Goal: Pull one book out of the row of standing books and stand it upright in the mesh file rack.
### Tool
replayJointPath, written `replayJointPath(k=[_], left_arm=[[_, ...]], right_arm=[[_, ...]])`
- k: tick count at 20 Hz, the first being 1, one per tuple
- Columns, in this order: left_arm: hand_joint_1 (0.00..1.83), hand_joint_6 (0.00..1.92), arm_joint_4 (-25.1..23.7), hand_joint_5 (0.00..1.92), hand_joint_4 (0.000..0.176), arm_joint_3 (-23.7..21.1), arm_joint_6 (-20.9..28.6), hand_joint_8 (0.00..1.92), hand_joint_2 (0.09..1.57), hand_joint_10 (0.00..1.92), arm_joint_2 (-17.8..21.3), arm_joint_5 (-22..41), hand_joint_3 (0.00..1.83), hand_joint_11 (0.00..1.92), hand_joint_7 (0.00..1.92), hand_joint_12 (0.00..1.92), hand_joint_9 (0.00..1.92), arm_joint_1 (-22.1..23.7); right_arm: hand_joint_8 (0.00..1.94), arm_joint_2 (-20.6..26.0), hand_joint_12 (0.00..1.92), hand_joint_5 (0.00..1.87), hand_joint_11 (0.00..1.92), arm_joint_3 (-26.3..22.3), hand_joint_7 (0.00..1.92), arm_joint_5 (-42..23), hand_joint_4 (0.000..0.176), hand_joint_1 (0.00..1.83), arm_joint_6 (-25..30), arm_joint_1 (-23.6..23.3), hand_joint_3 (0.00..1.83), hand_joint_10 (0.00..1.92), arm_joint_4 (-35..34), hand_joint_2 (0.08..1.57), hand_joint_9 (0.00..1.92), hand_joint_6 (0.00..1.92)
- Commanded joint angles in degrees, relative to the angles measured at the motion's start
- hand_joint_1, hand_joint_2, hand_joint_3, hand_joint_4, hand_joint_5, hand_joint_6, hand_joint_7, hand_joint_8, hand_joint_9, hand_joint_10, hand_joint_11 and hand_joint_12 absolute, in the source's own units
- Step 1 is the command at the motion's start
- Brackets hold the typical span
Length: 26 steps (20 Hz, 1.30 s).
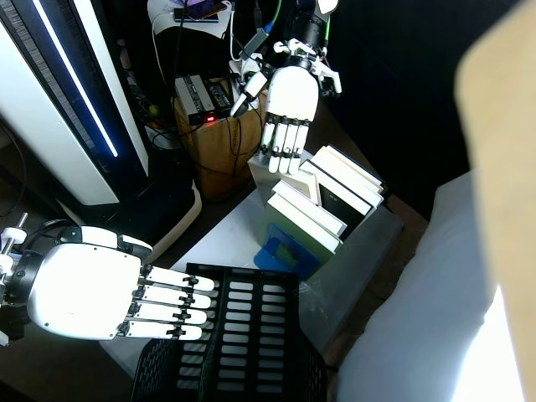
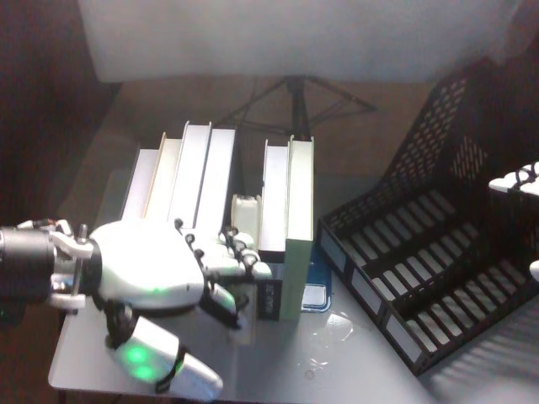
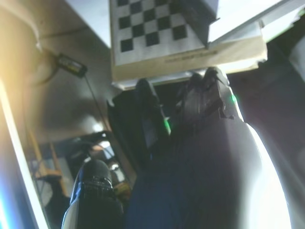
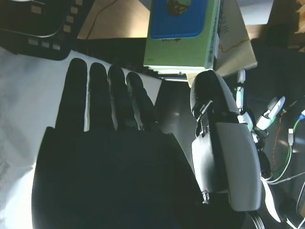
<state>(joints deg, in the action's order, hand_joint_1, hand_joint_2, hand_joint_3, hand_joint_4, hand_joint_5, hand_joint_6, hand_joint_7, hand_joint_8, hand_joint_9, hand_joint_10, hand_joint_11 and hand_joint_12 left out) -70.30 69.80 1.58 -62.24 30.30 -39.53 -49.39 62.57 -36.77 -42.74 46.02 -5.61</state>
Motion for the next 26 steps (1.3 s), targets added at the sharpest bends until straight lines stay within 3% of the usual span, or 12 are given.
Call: replayJointPath(k=[1, 8, 9, 11, 12, 14, 15, 17, 19, 21, 23, 26], left_arm=[[0.00, 0.03, -0.22, 0.60, 0.000, -0.27, 1.03, 0.00, 1.13, 0.00, -0.36, 0.30, 0.00, 0.00, 0.00, 0.00, 0.00, -0.55], [0.00, 0.01, 2.04, 0.58, 0.000, -1.02, 1.58, 0.00, 1.16, 0.00, 0.48, 2.27, 0.01, 0.00, 0.00, 0.00, 0.00, -2.39], [0.00, 0.00, 2.13, 0.42, 0.000, -1.10, 1.60, 0.00, 1.23, 0.00, 0.57, 2.49, 0.04, 0.00, 0.00, 0.00, 0.00, -2.40], [0.09, 0.01, 2.98, 0.38, 0.000, -1.35, 1.44, 0.00, 1.36, 0.00, 0.93, 3.47, 0.04, 0.00, 0.01, 0.00, 0.00, -2.38], [0.09, 0.01, 4.91, 0.38, 0.000, -1.62, 0.80, 0.00, 1.36, 0.00, 1.50, 4.50, 0.04, 0.00, 0.01, 0.00, 0.00, -2.39], [0.28, 0.00, 8.89, 0.27, 0.000, -2.51, -0.96, 0.00, 1.38, 0.00, 2.98, 7.25, 0.02, 0.00, 0.00, 0.00, 0.00, -2.55], [0.51, 0.01, 11.15, 0.14, 0.000, -3.21, -2.67, 0.00, 1.33, 0.00, 3.83, 8.79, 0.00, 0.00, 0.00, 0.00, 0.00, -2.38], [0.62, 0.01, 16.08, 0.07, 0.000, -3.81, -5.93, 0.00, 1.32, 0.00, 4.96, 11.65, 0.00, 0.00, 0.00, 0.00, 0.00, -1.93], [0.35, 0.00, 21.85, 0.00, 0.000, -4.21, -9.24, 0.00, 1.44, 0.00, 6.24, 15.06, 0.04, 0.00, 0.00, 0.00, 0.00, -1.42], [0.32, 0.00, 28.58, 0.00, 0.000, -4.33, -12.59, 0.00, 1.44, 0.00, 7.64, 18.52, 0.03, 0.00, 0.00, 0.00, 0.00, -1.37], [0.19, 0.00, 34.18, 0.00, 0.038, -4.47, -16.49, 0.00, 1.45, 0.00, 8.75, 20.81, 0.02, 0.00, 0.00, 0.00, 0.00, -1.38], [0.14, 0.00, 44.39, 0.00, 0.058, -3.93, -21.85, 0.00, 1.36, 0.00, 10.13, 24.53, 0.00, 0.00, 0.00, 0.00, 0.00, -2.65]], right_arm=[[0.00, 0.87, 0.00, 0.00, 0.00, 0.03, 0.00, -5.82, 0.000, 0.35, 0.06, -0.05, 0.00, 0.00, -0.91, 1.32, 0.00, 0.00], [0.00, 0.88, 0.00, 0.00, 0.00, 0.03, 0.00, -5.82, 0.000, 0.33, 0.06, 0.14, 0.00, 0.00, -1.11, 1.33, 0.00, 0.00], [0.00, 0.88, 0.00, 0.00, 0.00, 0.03, 0.00, -5.82, 0.000, 0.34, 0.06, 0.17, 0.00, 0.00, -1.11, 1.33, 0.00, 0.00], [0.00, 0.88, 0.00, 0.00, 0.00, 0.01, 0.00, -5.82, 0.000, 0.37, 0.06, 0.24, 0.00, 0.00, -1.18, 1.33, 0.00, 0.00], [0.00, 0.92, 0.00, 0.00, 0.00, -0.05, 0.00, -5.82, 0.000, 0.37, 0.06, 0.26, 0.00, 0.00, -1.20, 1.33, 0.00, 0.00], [0.00, 1.22, 0.00, 0.00, 0.00, -0.29, 0.00, -5.99, 0.000, 0.40, 0.06, 0.26, 0.00, 0.00, -1.20, 1.33, 0.00, 0.00], [0.00, 1.53, 0.00, 0.00, 0.00, -0.59, 0.00, -6.32, 0.000, 0.43, 0.06, 0.26, 0.00, 0.00, -1.20, 1.32, 0.00, 0.00], [0.00, 2.43, 0.00, 0.00, 0.00, -1.59, 0.00, -7.49, 0.000, 0.47, 0.04, 0.31, 0.00, 0.00, -1.02, 1.30, 0.00, 0.00], [0.00, 3.71, 0.00, 0.00, 0.00, -2.88, 0.00, -8.89, 0.000, 0.49, 0.04, 0.33, 0.00, 0.00, 0.06, 1.25, 0.00, 0.00], [0.00, 5.12, 0.00, 0.00, 0.00, -4.36, 0.00, -10.28, 0.000, 0.51, 0.04, 0.32, 0.00, 0.00, 2.23, 1.23, 0.00, 0.00], [0.00, 5.98, 0.00, 0.00, 0.00, -5.46, 0.00, -10.47, 0.000, 0.61, 0.04, -0.88, 0.00, 0.00, 5.31, 1.20, 0.00, 0.00], [0.00, 6.13, 0.00, 0.00, 0.00, -6.26, 0.00, -8.35, 0.000, 0.60, 0.86, -5.50, 0.00, 0.00, 12.04, 1.16, 0.00, 0.00]])
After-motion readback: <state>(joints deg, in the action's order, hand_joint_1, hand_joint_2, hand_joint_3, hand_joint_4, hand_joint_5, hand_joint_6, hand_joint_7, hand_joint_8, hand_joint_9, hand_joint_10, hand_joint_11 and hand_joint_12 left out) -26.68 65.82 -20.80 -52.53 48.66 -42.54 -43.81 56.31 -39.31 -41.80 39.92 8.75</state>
